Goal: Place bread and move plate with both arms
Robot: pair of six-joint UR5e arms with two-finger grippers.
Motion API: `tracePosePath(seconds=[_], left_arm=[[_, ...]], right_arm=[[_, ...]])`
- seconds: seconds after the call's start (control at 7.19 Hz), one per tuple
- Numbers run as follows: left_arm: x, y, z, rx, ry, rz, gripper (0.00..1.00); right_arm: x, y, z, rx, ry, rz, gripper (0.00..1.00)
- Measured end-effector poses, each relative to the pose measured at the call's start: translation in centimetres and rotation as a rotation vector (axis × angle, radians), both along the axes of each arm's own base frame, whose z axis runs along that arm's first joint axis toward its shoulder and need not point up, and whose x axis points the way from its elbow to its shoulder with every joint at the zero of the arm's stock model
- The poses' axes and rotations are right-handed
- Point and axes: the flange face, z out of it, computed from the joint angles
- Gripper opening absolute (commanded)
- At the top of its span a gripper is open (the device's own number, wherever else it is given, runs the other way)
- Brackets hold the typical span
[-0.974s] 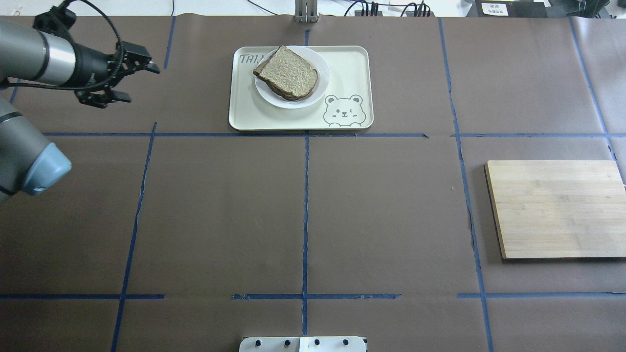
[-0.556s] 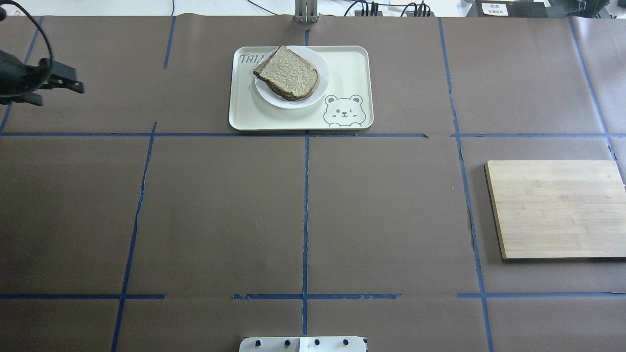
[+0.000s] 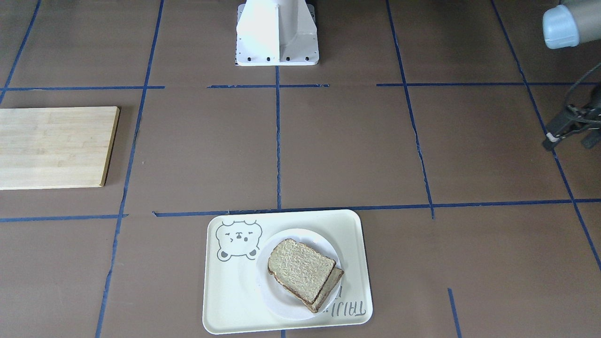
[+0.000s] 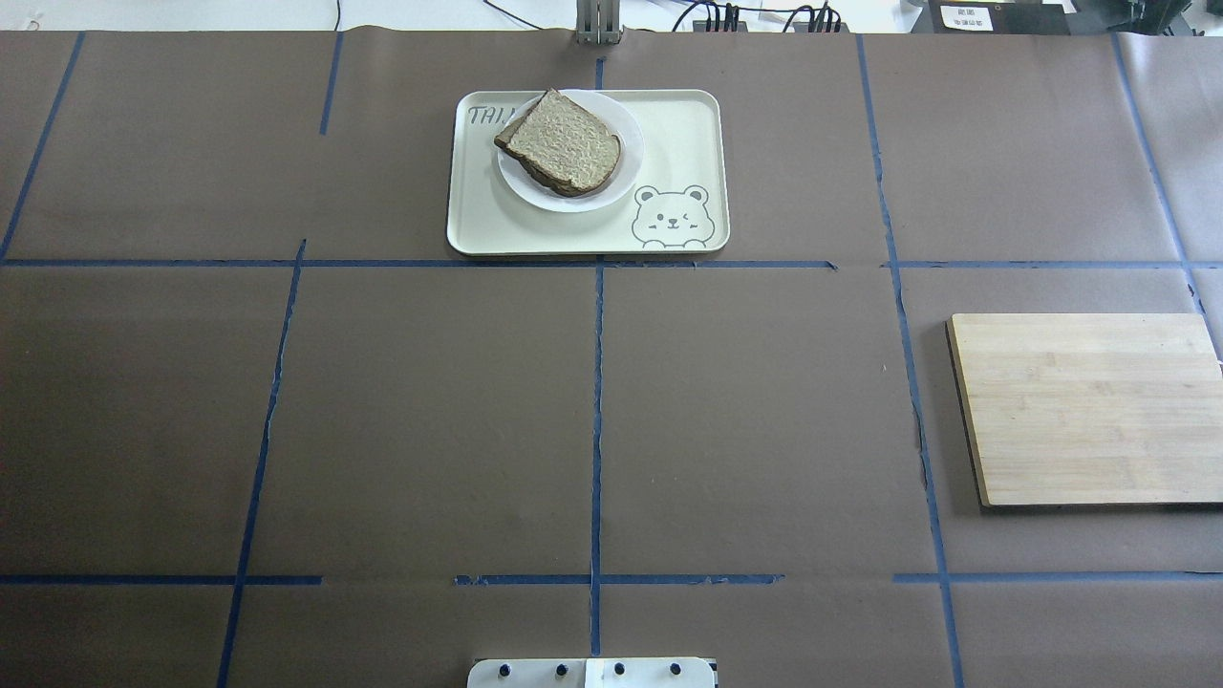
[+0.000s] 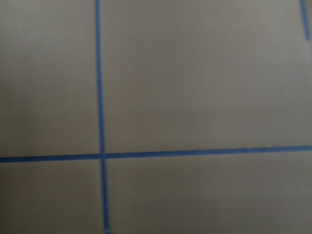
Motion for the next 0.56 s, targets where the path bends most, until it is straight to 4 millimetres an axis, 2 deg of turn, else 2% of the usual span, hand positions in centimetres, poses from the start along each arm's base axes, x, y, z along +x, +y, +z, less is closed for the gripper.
tracePosePath(seconds=[0.14, 0.28, 0.42, 0.56], left_arm=[[-2.6, 0.9, 4.8, -0.026, 0.001, 0.048, 1.0], [-4.0, 3.0, 9.5, -0.05, 0.023, 0.089, 1.0], [-4.4, 5.2, 12.6, -0.061, 0.044, 0.109, 1.0], [-4.4, 6.8, 14.3, -0.068, 0.055, 0.115, 1.0]], right_arm=[[0.1, -0.1, -0.1, 0.002, 0.0, 0.002, 1.0], [0.1, -0.1, -0.2, 0.005, 0.0, 0.003, 1.0], [0.2, -0.2, -0.3, 0.007, 0.0, 0.003, 1.0], [0.2, -0.3, -0.3, 0.008, 0.001, 0.004, 1.0]])
